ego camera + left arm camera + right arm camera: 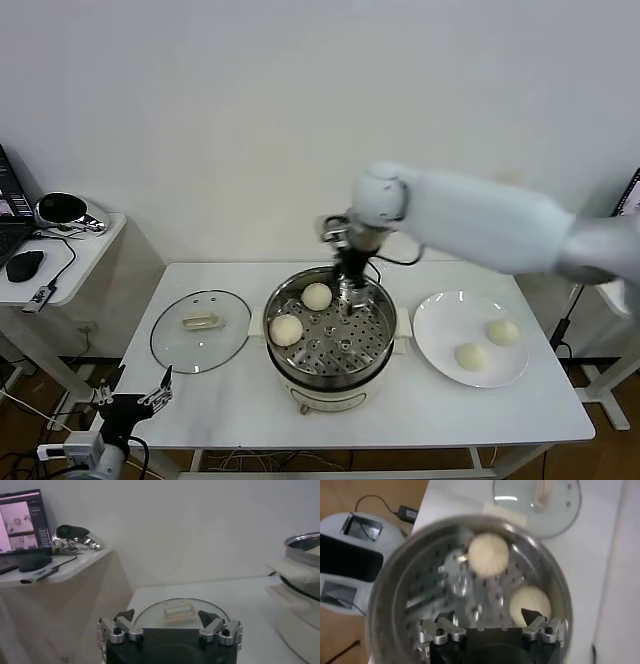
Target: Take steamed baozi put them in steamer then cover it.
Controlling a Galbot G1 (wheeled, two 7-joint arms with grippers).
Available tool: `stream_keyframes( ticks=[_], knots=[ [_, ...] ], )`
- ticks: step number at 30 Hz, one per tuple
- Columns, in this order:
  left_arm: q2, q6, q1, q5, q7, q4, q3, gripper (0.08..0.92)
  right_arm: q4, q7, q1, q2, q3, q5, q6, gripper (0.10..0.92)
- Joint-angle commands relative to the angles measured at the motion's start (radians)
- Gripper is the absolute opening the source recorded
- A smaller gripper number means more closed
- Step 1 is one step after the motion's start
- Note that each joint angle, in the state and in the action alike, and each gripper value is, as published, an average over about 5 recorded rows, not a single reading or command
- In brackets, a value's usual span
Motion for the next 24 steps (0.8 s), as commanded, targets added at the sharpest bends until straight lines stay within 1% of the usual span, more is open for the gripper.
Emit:
stream_keyframes(
  ticks=[1, 6, 12, 17, 24],
  knots=[
    [-0.002, -0.001, 0.02, 0.002, 0.005, -0.008, 0.008, 0.823, 0.122, -0.064, -0.01, -0.442, 0.047, -0.144, 0.129, 0.823],
    [-0.007, 0.002, 0.028, 0.002, 0.009, -0.015, 0.015, 0.823, 0.073, -0.046, -0.275, -0.514, 0.238, -0.261, 0.214, 0.823],
    [-0.014, 0.003, 0.042, 0.016, 0.017, -0.015, 0.021, 0.823, -0.055, -0.023, -0.607, -0.471, 0.497, -0.399, 0.319, 0.823],
    [-0.021, 0.007, 0.042, 0.029, 0.023, -0.003, 0.019, 0.823, -0.148, -0.005, -0.72, -0.386, 0.596, -0.468, 0.359, 0.823],
    [-0.032, 0.01, 0.031, 0.047, 0.028, 0.015, 0.019, 0.823, -0.253, 0.024, -0.731, -0.263, 0.599, -0.514, 0.374, 0.823]
  ],
)
